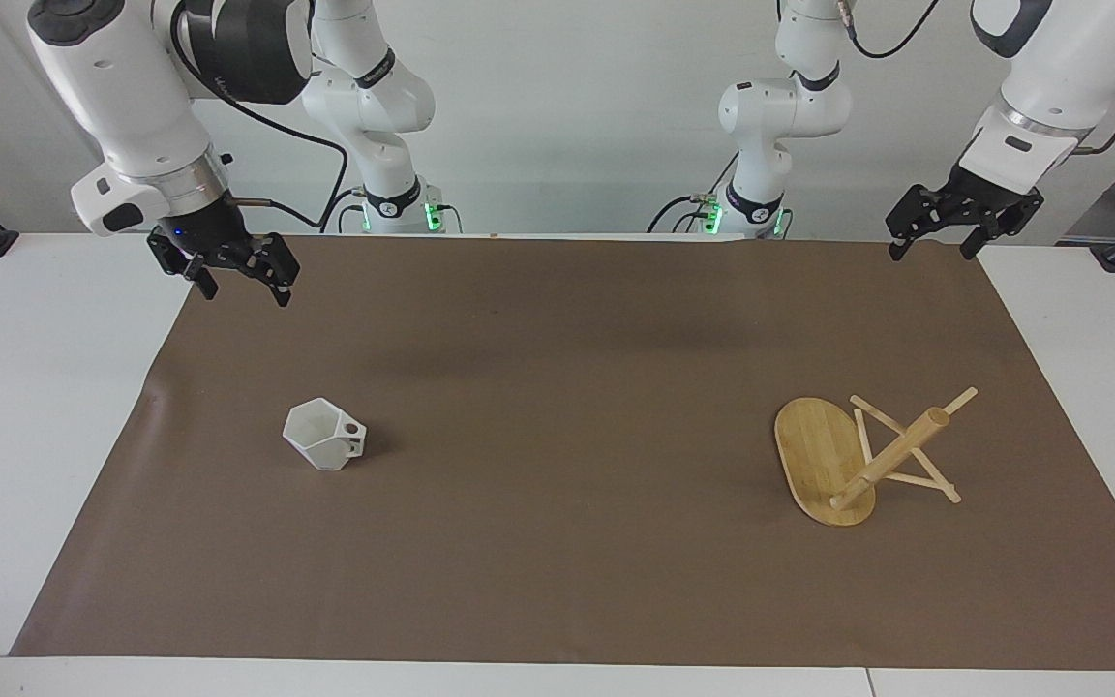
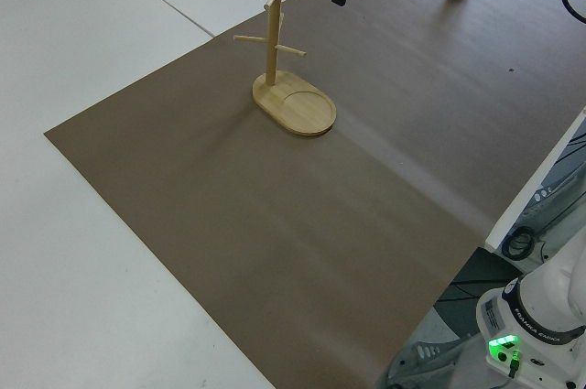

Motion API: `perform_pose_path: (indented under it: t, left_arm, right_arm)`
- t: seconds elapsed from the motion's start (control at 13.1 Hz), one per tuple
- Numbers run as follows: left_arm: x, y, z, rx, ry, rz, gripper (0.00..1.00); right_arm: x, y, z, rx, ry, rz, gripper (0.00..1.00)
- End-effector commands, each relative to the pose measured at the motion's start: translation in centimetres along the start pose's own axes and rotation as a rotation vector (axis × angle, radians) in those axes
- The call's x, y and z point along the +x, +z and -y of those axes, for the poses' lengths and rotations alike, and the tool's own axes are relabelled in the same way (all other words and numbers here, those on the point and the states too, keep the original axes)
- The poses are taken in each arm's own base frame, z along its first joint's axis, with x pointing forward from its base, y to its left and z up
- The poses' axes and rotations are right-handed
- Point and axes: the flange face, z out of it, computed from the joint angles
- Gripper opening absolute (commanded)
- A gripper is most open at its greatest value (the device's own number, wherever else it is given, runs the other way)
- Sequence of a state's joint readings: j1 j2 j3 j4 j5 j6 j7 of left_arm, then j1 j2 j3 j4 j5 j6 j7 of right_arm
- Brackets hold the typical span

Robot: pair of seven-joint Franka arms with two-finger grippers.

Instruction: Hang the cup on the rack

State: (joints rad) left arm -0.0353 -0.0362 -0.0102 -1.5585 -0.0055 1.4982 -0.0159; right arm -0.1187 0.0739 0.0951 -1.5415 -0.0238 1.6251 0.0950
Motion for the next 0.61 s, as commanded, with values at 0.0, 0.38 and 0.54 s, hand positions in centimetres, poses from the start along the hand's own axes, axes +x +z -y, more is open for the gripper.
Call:
perform_pose_path:
  t: [0.0, 0.38, 0.54]
  left_arm:
    - [-0.77, 0.12, -0.28, 0.019, -0.005, -0.005, 1.00]
    - [-1.05, 0.50, -0.52, 0.020, -0.002, -0.002, 1.00]
    - [-1.22, 0.66, -0.59, 0.020, 0.000, 0.000, 1.00]
  right_arm:
    - [-0.67, -0.03, 0.16, 0.019, -0.010, -0.001, 1.00]
    - [-0.59, 0.78, -0.30, 0.019, -0.059, -0.030, 1.00]
    - [-0.40, 0.80, -0.38, 0.019, -0.056, -0.042, 1.00]
